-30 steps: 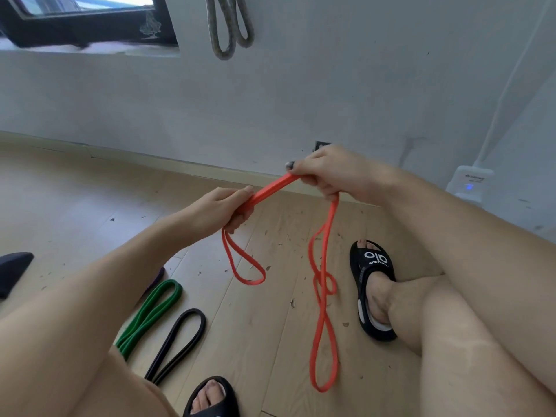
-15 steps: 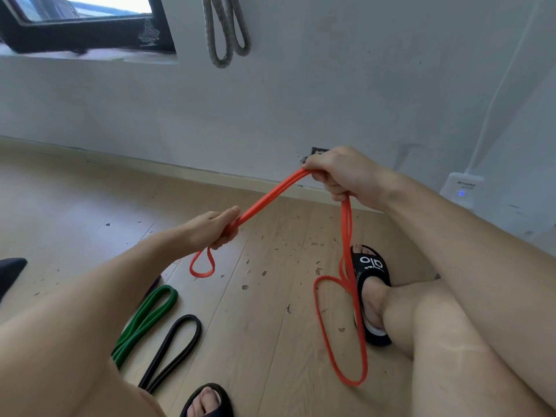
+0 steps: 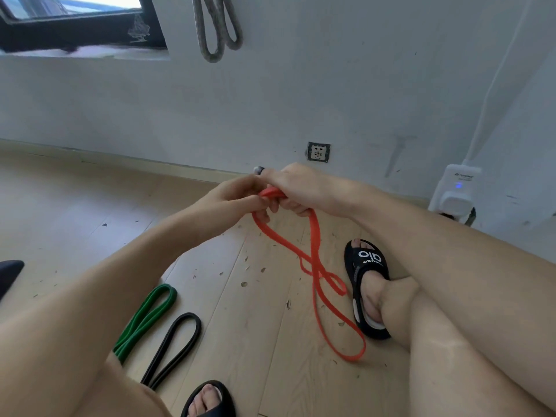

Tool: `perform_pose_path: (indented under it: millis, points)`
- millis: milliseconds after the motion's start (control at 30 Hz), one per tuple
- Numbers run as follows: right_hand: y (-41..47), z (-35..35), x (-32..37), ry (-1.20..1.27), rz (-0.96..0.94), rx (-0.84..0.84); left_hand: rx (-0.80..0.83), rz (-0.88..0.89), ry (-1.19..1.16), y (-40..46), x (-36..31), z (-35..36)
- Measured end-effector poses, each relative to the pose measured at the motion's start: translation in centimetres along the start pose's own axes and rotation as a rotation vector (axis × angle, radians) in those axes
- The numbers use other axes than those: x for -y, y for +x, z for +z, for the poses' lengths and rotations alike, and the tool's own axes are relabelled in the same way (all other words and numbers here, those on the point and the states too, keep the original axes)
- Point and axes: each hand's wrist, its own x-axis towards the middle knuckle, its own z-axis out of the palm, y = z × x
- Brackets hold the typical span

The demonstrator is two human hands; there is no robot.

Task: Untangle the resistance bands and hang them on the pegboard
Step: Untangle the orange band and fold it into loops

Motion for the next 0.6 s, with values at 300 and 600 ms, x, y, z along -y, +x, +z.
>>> perform_pose_path:
  millis: [300,600]
  points:
    - [-1.5,-3.2,-2.1,-0.109,-0.025,0.142,-0.113,0.041,0.163,0.0,0.5,-1.5]
    - [-1.8,-3.1,-1.9,-0.174,-0.085,0.006,0.022,-0.206,0.28,-1.6,2.0,-4.9]
